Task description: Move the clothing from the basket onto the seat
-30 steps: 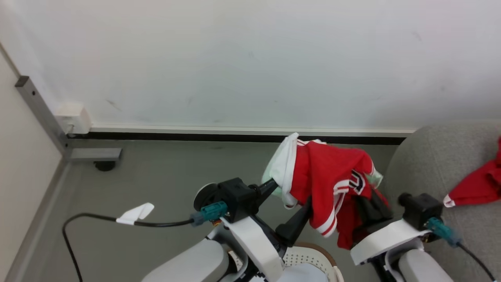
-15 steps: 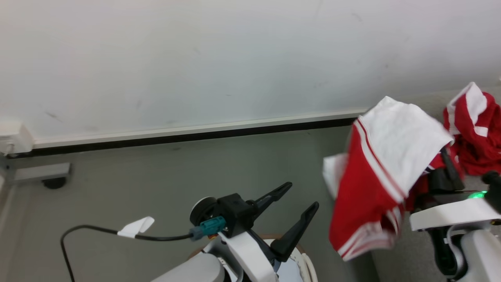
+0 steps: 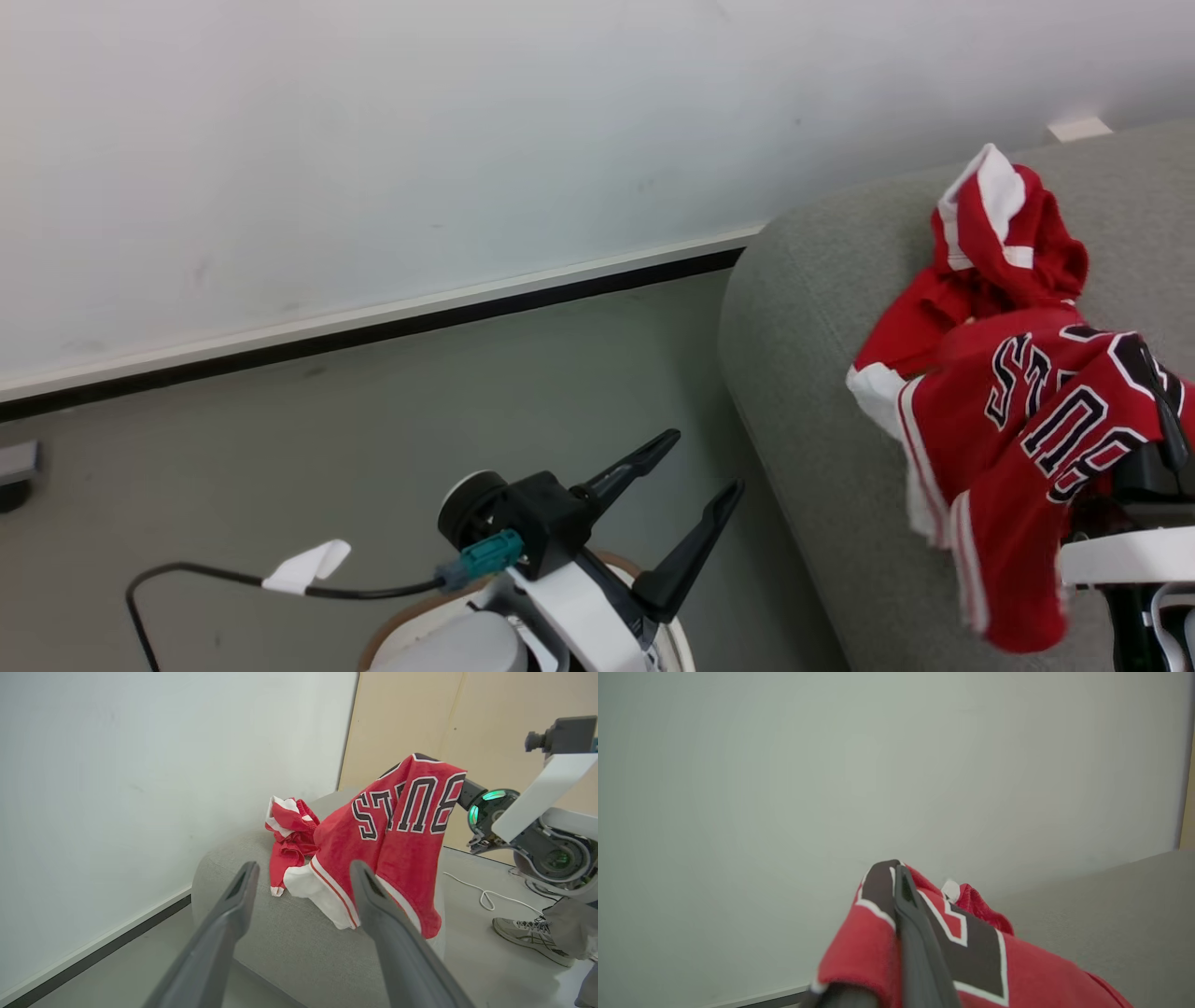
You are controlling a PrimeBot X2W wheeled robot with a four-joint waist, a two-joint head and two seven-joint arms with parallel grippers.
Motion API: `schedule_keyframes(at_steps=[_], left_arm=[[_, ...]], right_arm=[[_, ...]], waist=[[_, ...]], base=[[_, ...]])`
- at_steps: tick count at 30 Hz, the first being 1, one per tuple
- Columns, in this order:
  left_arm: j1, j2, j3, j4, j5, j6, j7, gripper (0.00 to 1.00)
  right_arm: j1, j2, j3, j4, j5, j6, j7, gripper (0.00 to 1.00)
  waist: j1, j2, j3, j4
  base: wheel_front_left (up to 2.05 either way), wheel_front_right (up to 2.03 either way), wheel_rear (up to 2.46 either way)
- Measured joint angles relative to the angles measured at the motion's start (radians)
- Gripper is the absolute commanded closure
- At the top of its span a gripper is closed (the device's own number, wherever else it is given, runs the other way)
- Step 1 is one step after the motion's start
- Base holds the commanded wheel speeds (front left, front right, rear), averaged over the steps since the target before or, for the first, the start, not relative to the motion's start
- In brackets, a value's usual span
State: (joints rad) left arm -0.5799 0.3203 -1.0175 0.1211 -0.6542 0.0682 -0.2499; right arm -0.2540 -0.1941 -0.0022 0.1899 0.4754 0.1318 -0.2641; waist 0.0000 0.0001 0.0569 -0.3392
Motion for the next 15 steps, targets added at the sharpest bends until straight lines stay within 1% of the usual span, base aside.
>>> schedule_keyframes(at_steps=[7,15], left_arm=[[0.006,-0.003,0.013,0.006,0.013,-0.003,-0.007,0.00],[0.006,-0.011,0.021,0.012,0.029,-0.016,-0.011,0.00]], right_arm=[[0.030,0.005,-0.004,-0.027,0.000,0.000,0.008,1.00],[0.016,-0.008,-0.022,-0.055,-0.011,0.000,0.027,1.00]], waist=[[0.0000,0.0000,0.008,-0.043],[0.0000,0.0000,0.027,-0.043]], base=[[0.00,0.00,0.00],[0.00,0.00,0.00]])
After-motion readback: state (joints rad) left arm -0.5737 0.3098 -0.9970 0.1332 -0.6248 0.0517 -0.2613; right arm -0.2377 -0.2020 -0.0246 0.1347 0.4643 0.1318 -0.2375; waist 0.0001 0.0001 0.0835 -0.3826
